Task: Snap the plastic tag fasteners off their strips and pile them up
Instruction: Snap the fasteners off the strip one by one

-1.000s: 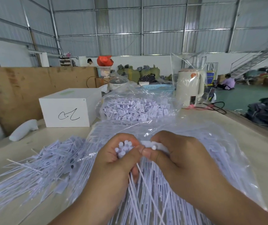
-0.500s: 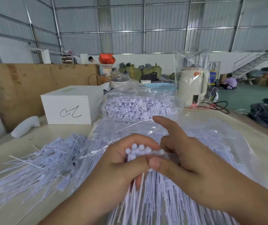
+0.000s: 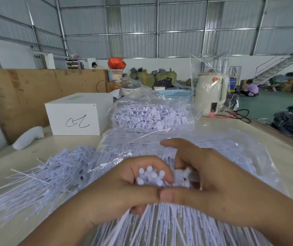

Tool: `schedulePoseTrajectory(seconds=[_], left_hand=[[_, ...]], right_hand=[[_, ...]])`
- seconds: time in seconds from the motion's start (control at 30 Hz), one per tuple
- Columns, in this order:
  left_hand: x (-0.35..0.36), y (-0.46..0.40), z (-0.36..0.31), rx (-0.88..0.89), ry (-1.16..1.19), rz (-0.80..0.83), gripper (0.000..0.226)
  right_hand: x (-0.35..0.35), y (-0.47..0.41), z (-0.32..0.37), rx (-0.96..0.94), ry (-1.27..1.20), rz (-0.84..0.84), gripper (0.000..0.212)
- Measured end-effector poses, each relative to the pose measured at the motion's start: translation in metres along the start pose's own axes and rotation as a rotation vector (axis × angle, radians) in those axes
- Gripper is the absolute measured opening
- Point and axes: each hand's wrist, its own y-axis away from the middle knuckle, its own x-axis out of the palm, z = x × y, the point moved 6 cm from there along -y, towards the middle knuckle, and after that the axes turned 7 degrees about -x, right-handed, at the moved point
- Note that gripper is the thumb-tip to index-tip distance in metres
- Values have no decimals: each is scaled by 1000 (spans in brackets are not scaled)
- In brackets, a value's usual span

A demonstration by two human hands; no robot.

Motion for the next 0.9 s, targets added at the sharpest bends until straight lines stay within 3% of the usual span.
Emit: schedulePoseTrajectory(seconds=[0.07,0.17,0.27,0.4,0.57,0.63,0.73,0.8,0.87,0.9], left_hand=[[-5,0,0,24,33,-71,9],[-2,0,0,41,63,-97,8],[2,-2,0,51,69,-205,17],[-1,-3,-1,91,100,-432,21],[-1,1,-7,182,167,-588,22],[-4,5,-6,184,244,-660,32],[-17,9,-5,175,289,-741,22],[-17,7,-7,150,214,-656,16],[-9,4,-7,124,139,-542,17],[-5,3,-6,113,122,-497,20]], right_hand=[[-11,8,0,-14,38,6,17],[-18,11,1,-13,216,97,47],[-22,10,-10,-33,251,29,45],[-24,7,-8,-76,357,-162,38],[-13,9,4,-102,453,-375,36],[-16,12,6,-89,296,-515,39],[-43,21,7,-86,121,-723,49],[-50,21,10,-113,107,-623,48],[-31,13,8,-113,29,-329,34],[-19,11,5,-111,46,-180,41]])
